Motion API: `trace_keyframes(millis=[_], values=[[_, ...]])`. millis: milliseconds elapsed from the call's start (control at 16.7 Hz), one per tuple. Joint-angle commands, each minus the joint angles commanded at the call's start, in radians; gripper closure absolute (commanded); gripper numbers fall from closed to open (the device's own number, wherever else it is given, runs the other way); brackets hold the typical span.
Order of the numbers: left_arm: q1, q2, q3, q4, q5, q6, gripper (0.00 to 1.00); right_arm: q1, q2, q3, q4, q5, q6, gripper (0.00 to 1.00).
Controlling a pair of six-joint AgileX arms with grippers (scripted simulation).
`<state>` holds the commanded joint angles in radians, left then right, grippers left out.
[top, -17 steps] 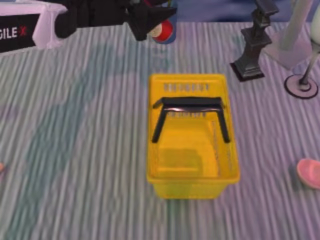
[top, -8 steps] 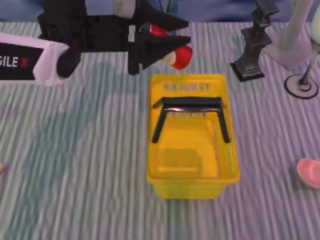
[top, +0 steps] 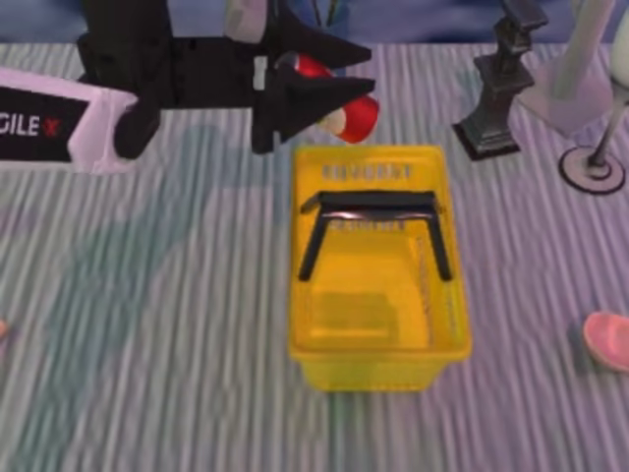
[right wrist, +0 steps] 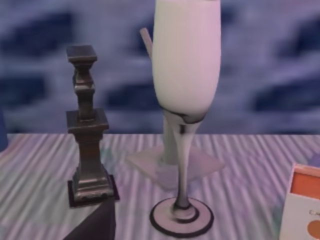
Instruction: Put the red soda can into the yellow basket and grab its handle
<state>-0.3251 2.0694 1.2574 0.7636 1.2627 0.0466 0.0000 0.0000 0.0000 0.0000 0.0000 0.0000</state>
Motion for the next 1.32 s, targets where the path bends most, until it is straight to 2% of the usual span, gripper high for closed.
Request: trace_keyframes(millis=[420, 780, 1320], values=[[0.016, 0.205, -0.060, 0.285, 0.003, -0.004, 1.00, 0.000, 0.000, 0.000, 0.000, 0.000, 0.000, 0.00], [0.020, 0.236, -0.073, 0.319, 0.002, -0.007, 1.00, 0.000, 0.000, 0.000, 0.000, 0.000, 0.000, 0.00], [0.020, 0.236, -0.073, 0.319, 0.002, -0.007, 0.32, 0.000, 0.000, 0.000, 0.000, 0.000, 0.000, 0.00]])
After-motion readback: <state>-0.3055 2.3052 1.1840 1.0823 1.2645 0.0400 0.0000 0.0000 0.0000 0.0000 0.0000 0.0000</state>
